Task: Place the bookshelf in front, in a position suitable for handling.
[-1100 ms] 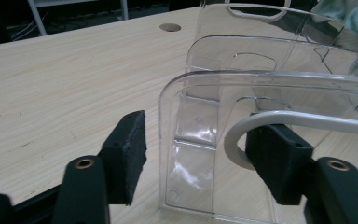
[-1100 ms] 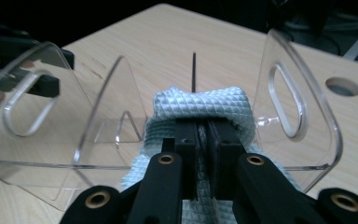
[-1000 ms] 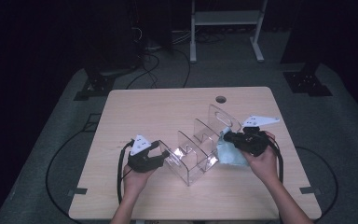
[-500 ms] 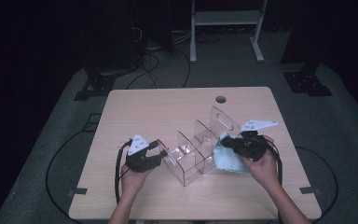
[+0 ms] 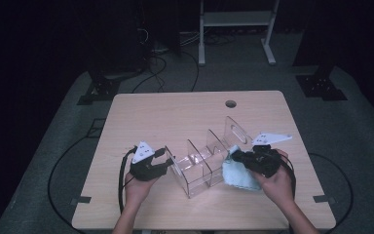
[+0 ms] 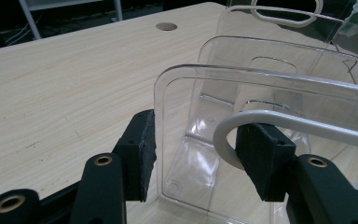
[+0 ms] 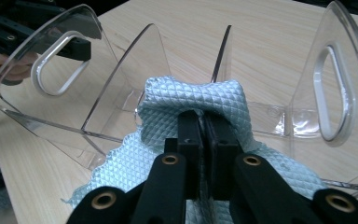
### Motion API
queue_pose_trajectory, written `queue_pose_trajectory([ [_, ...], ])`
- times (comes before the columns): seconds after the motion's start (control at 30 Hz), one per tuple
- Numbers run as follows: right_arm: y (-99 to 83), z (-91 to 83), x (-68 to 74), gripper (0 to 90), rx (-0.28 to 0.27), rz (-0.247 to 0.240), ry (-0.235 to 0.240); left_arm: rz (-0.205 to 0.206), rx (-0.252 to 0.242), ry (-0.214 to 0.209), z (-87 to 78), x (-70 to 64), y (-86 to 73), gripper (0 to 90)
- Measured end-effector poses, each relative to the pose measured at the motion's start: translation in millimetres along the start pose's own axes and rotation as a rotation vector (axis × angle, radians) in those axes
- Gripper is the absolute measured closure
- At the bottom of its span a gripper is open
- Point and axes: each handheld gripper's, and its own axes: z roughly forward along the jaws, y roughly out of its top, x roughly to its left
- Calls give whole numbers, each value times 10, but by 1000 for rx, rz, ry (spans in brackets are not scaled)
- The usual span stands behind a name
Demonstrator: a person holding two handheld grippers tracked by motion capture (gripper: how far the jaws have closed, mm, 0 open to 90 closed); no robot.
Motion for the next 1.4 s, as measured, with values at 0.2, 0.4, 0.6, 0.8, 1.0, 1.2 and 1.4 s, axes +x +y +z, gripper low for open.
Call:
queue_pose_trajectory([
  [0.2,138,64,-23,859,17,-1,-32,-5,-9,-7,6,10,-3,487],
  [0.4,280,195,-55,859,39,4,-38,-5,-11,-6,5,8,-7,488],
  [0.6,397,340,-74,859,48,2,-47,-13,-13,2,2,3,-10,487],
  [0.8,319,235,-43,859,44,-17,-48,-11,-10,2,4,-2,-8,489],
  [1.0,296,216,-38,859,36,-29,-58,-7,-9,-3,6,-15,-8,490],
  [1.2,391,334,-61,858,38,-22,-61,-16,-12,-1,7,-12,-10,490],
  [1.4,318,241,-28,858,46,-40,-63,-4,-10,-4,6,-19,-13,490],
])
